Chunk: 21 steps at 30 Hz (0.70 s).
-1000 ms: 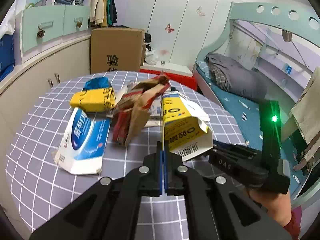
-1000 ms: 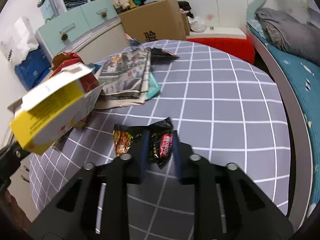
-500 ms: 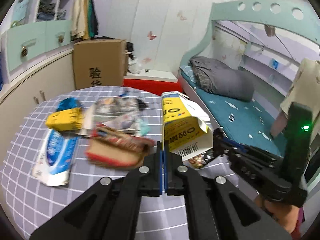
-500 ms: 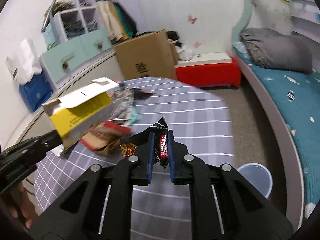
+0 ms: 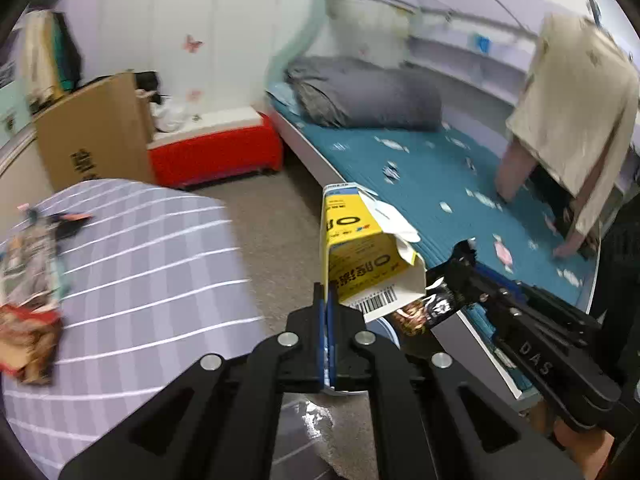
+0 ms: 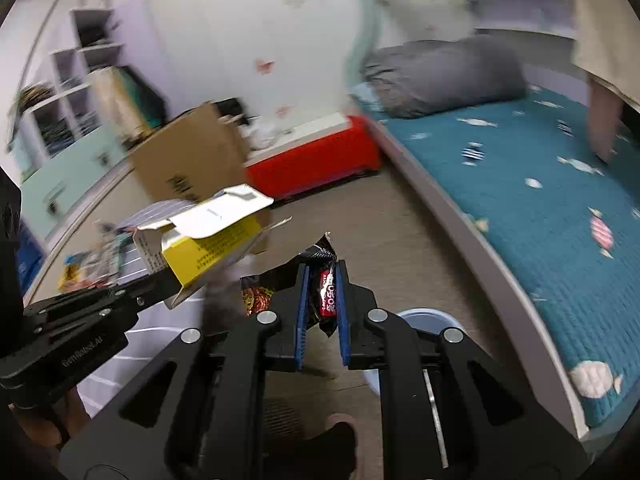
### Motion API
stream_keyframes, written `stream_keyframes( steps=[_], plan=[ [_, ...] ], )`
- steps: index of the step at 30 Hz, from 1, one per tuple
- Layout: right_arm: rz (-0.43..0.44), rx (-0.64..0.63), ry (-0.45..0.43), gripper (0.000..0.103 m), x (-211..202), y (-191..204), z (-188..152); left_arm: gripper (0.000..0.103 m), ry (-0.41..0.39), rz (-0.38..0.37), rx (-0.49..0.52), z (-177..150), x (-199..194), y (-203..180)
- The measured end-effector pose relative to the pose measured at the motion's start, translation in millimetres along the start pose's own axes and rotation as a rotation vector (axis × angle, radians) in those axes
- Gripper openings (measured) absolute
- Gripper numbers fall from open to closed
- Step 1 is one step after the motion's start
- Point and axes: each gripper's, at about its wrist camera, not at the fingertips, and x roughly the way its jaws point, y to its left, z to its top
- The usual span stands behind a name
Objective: Collect trash
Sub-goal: 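Carry carton and wrapper to the bucket and open both tools over it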
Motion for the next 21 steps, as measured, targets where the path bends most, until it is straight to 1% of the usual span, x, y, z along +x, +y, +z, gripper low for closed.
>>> stream_keyframes(
  steps=[2,7,10,12,14,16,17,18,20,21],
  plan=[
    [-0.045,0.042,-0.004,0.013,6.3,-30.1,-2.3,0.001,0.042,0.0,0.028,3.3,29.2,-18.9],
    [-0.107,0.14,0.017,0.013,30.2,-89.0,-14.6,0.001,0.141,-0.01,0.048,5.8,93.5,-45.4],
    [-0.138,0.17,0.026,0.013,42.1,-108.0,-22.1,0.001,0.197,-0.015,0.052,4.3,128.6,-55.5],
    [-0.143,0.184,0.029,0.013,46.9,-117.7,-25.8,0.002,0.229,0.001,0.073,2.8,150.5,-61.3],
    [-0.152,0.199,0.038,0.013,53.1,-127.9,-29.5,0.003,0.26,-0.015,0.077,0.1,168.7,-65.9],
    [-0.157,0.214,0.057,0.013,60.2,-137.1,-32.5,0.012,0.29,-0.04,0.056,-2.1,178.7,-64.9],
    [-0.159,0.22,0.062,0.013,61.9,-140.3,-35.6,0.023,0.295,-0.053,0.049,-3.0,182.2,-64.8],
    [-0.162,0.223,0.067,0.013,64.2,-143.4,-38.1,0.036,0.288,-0.043,0.051,-5.0,183.7,-65.1],
    [-0.16,0.237,0.087,0.013,69.6,-146.9,-44.4,0.046,0.275,-0.01,0.076,-8.4,183.5,-66.9],
    [-0.158,0.243,0.091,0.013,70.9,-146.8,-47.2,0.047,0.276,-0.004,0.082,-10.1,184.4,-67.7]
  ],
)
